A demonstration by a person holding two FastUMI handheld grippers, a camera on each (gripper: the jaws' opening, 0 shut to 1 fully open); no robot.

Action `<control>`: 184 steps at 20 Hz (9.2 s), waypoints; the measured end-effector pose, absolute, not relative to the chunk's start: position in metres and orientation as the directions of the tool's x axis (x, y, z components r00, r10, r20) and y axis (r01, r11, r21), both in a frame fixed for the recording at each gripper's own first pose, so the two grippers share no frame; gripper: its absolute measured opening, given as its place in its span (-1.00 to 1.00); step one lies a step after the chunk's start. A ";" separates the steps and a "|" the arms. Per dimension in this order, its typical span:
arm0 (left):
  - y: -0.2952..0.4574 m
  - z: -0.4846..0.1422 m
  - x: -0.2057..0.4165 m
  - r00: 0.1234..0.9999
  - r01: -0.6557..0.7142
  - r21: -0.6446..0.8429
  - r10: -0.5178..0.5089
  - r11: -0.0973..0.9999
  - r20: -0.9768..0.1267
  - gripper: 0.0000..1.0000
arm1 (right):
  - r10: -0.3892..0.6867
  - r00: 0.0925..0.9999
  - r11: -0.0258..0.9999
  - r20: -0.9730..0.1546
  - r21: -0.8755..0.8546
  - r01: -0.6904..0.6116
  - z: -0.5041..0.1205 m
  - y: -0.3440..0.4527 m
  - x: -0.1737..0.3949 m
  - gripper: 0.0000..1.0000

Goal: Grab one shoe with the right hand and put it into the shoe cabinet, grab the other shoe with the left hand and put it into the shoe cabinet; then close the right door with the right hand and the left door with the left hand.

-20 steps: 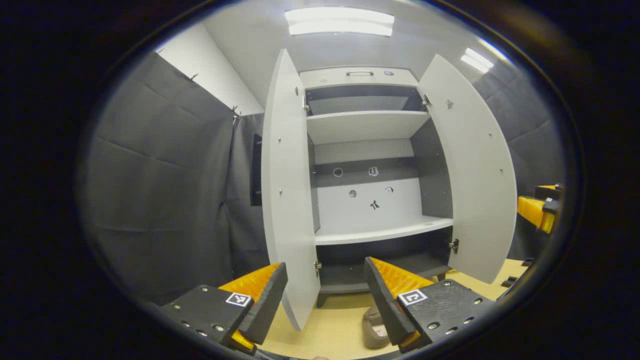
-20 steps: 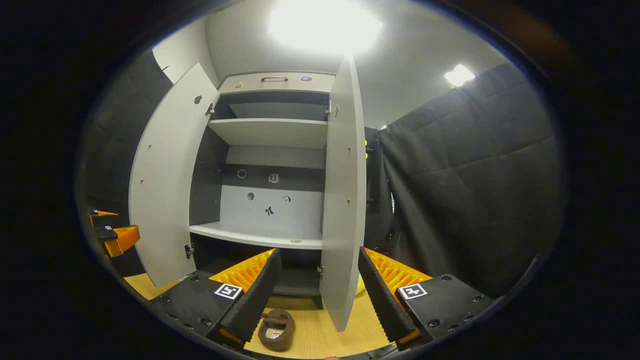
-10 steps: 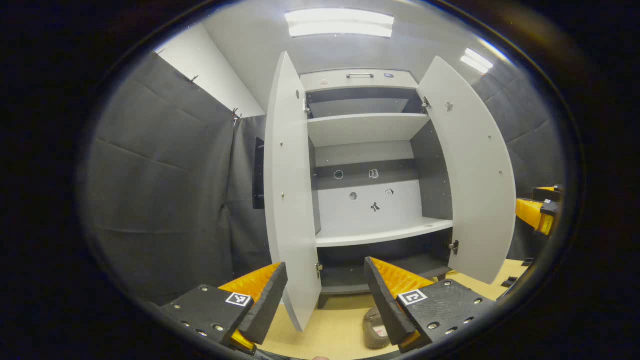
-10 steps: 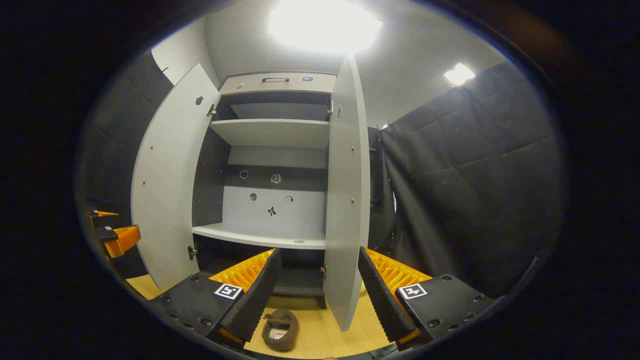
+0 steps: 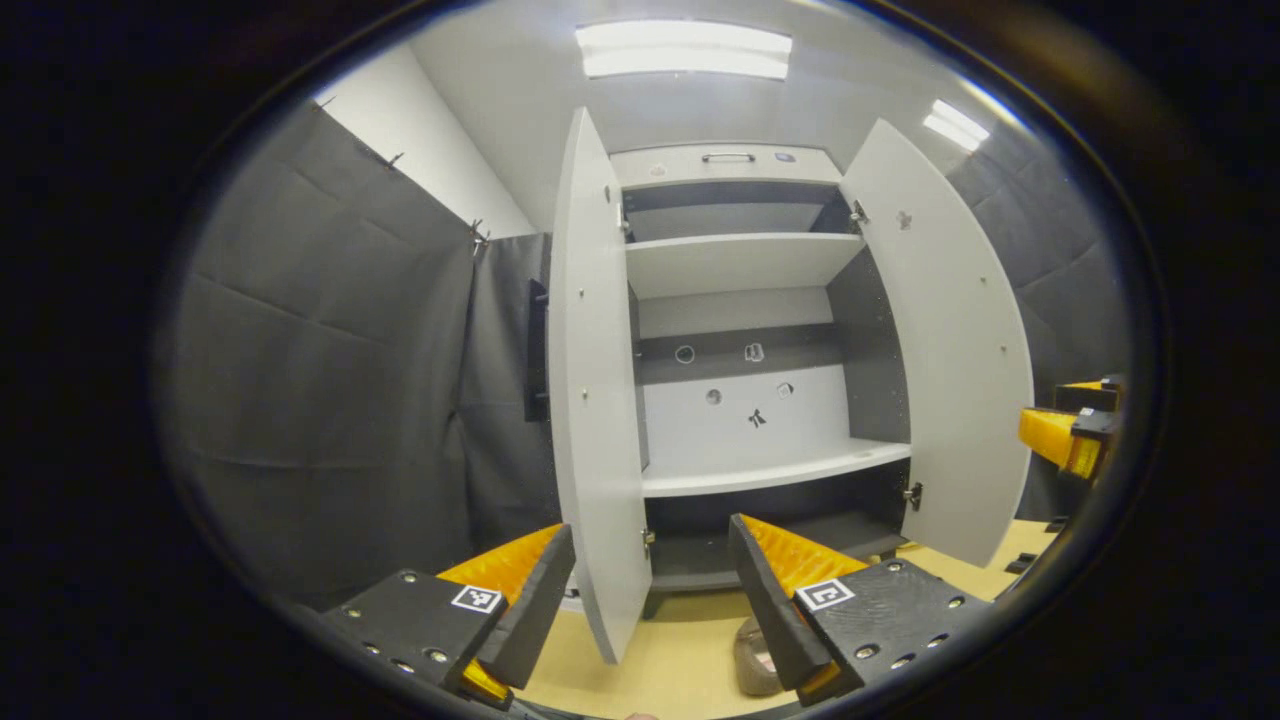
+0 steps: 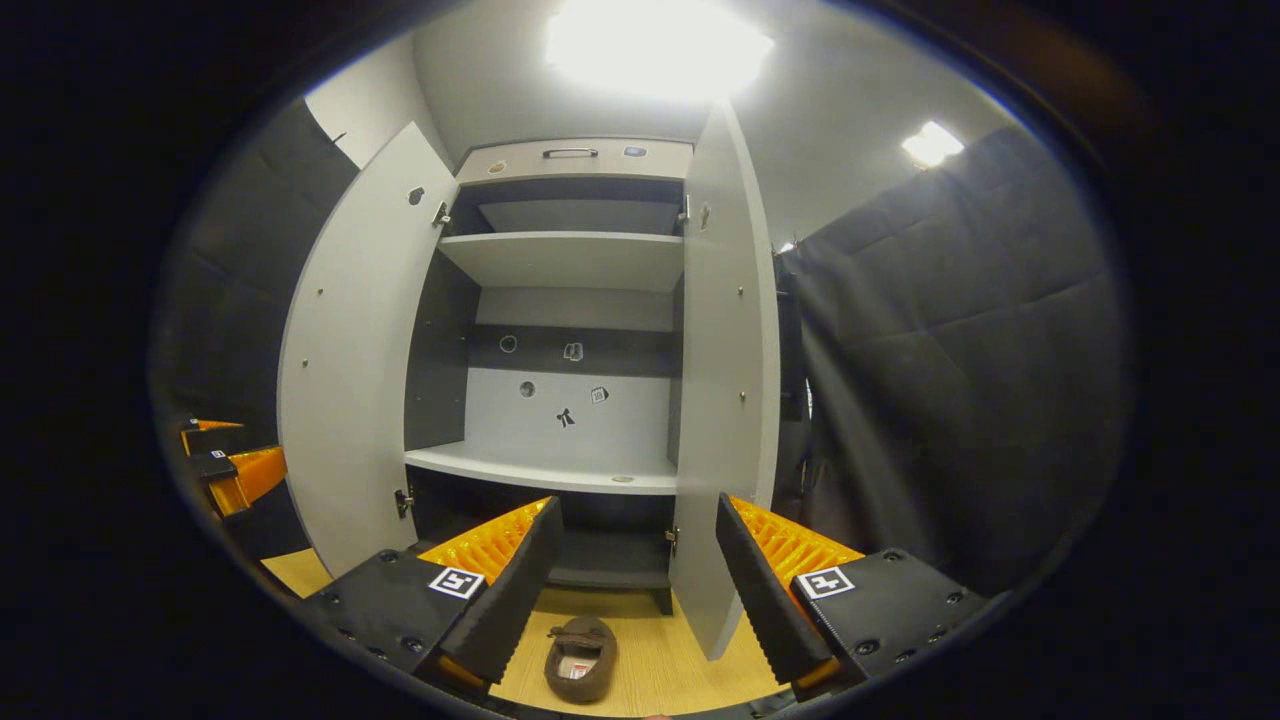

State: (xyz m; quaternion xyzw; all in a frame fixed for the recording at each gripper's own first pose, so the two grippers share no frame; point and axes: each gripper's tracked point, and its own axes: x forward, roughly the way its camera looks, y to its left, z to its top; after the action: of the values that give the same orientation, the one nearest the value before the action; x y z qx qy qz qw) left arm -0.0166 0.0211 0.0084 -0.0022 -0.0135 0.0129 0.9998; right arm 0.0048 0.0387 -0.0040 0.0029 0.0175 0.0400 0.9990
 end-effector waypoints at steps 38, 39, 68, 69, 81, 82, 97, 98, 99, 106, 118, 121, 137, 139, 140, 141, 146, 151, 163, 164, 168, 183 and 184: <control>0.070 -0.022 -0.019 0.976 -0.199 0.071 0.204 0.977 -0.075 0.51 | 0.324 0.553 0.924 -0.767 0.131 -0.361 -0.317 0.153 0.065 0.63; 0.070 -0.023 -0.019 0.976 -0.199 0.072 0.205 0.977 -0.078 0.51 | 0.318 0.547 0.926 -0.775 0.129 -0.356 -0.323 0.152 0.063 0.63; 0.055 -0.021 -0.010 0.998 -0.024 0.035 0.026 0.999 -0.051 0.51 | 0.452 0.566 0.892 -0.689 0.364 -0.268 -0.248 0.154 0.069 -0.91; 0.054 -0.021 -0.010 0.999 -0.019 0.034 0.020 0.999 -0.049 0.51 | 0.457 0.579 0.889 -0.675 0.369 -0.271 -0.238 0.153 0.071 -0.92; 0.033 -0.025 0.017 0.998 0.041 0.025 -0.039 0.999 -0.050 0.51 | 0.490 0.728 0.866 -0.480 0.360 -0.346 -0.113 0.145 0.123 -0.92; 0.030 -0.025 0.020 0.998 0.046 0.028 -0.045 0.999 -0.049 0.51 | 0.493 0.739 0.864 -0.459 0.360 -0.353 -0.103 0.145 0.128 -0.92; 0.019 -0.028 0.060 0.997 0.061 0.033 -0.059 0.998 -0.048 0.66 | 0.492 0.823 0.863 -0.283 0.278 -0.421 -0.006 0.154 0.234 -0.99; 0.019 -0.027 0.062 0.997 0.058 0.034 -0.056 0.998 -0.051 0.66 | 0.492 0.826 0.864 -0.276 0.275 -0.422 -0.003 0.155 0.243 -0.92; 0.020 -0.027 0.064 0.997 0.054 0.036 -0.052 0.998 -0.051 0.51 | 0.489 0.829 0.866 -0.271 0.269 -0.423 0.001 0.157 0.253 -0.99; 0.030 -0.026 0.070 0.999 0.008 0.046 -0.005 0.999 -0.054 0.51 | 0.452 0.845 0.889 -0.287 0.224 -0.400 0.002 0.162 0.318 -0.92; 0.033 -0.034 0.072 0.996 -0.020 0.043 0.024 0.999 -0.088 0.51 | 0.379 0.867 0.922 -0.323 0.215 -0.323 -0.009 0.163 0.373 -0.34; 0.029 -0.041 0.073 0.994 0.012 0.023 -0.009 1.000 -0.110 0.51 | 0.358 0.905 0.932 -0.229 0.155 -0.329 0.017 0.156 0.360 0.93; -0.033 -0.215 0.100 0.850 0.247 -0.089 -0.260 0.965 -0.459 0.52 | 0.285 0.951 0.958 -0.121 0.065 -0.279 0.017 0.080 0.189 0.99; -0.043 -0.242 0.097 0.811 0.272 -0.102 -0.285 0.957 -0.511 0.53 | 0.273 0.951 0.962 -0.144 0.061 -0.266 0.008 0.068 0.175 0.99; -0.046 -0.252 0.095 0.796 0.282 -0.102 -0.292 0.954 -0.531 0.53 | 0.273 0.950 0.962 -0.150 0.061 -0.266 0.004 0.065 0.167 0.99; -0.050 -0.262 0.093 0.783 0.291 -0.101 -0.297 0.951 -0.546 0.53 | 0.272 0.951 0.962 -0.151 0.060 -0.265 0.003 0.062 0.160 0.99; -0.064 -0.315 0.089 0.715 0.296 -0.118 -0.302 0.948 -0.631 0.53 | 0.276 0.947 0.961 -0.163 0.045 -0.273 -0.007 0.056 0.131 0.99; -0.062 -0.348 0.098 0.674 0.249 -0.132 -0.270 0.959 -0.688 0.53 | 0.276 0.942 0.960 -0.191 0.013 -0.279 -0.018 0.055 0.126 0.99; -0.075 -0.377 0.091 0.605 0.249 -0.176 -0.295 0.952 -0.740 -0.85 | 0.292 0.930 0.956 -0.225 0.040 -0.290 -0.031 0.059 0.129 0.98; -0.073 -0.375 0.095 0.604 0.257 -0.174 -0.299 0.951 -0.739 -0.96 | 0.295 0.929 0.955 -0.226 0.042 -0.293 -0.032 0.060 0.128 0.98; -0.072 -0.370 0.097 0.636 0.201 -0.227 -0.303 0.953 -0.710 -1.00 | 0.306 0.925 0.951 -0.224 0.032 -0.307 -0.030 0.064 0.124 0.98; -0.049 -0.200 0.140 0.860 0.191 -0.219 -0.270 0.957 -0.432 -1.00 | 0.330 0.928 0.941 -0.171 -0.018 -0.338 -0.007 0.073 0.096 0.92; -0.048 -0.185 0.144 0.871 0.189 -0.229 -0.271 0.955 -0.410 -1.00 | 0.331 0.928 0.941 -0.173 -0.013 -0.338 -0.008 0.072 0.094 0.92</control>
State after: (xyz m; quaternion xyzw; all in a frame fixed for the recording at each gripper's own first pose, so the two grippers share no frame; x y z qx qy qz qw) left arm 0.1444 -0.0477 -0.1854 -0.0913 0.2242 -0.1194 0.9629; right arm 0.0945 0.0723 -0.0076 -0.0214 0.0842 0.1703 0.9816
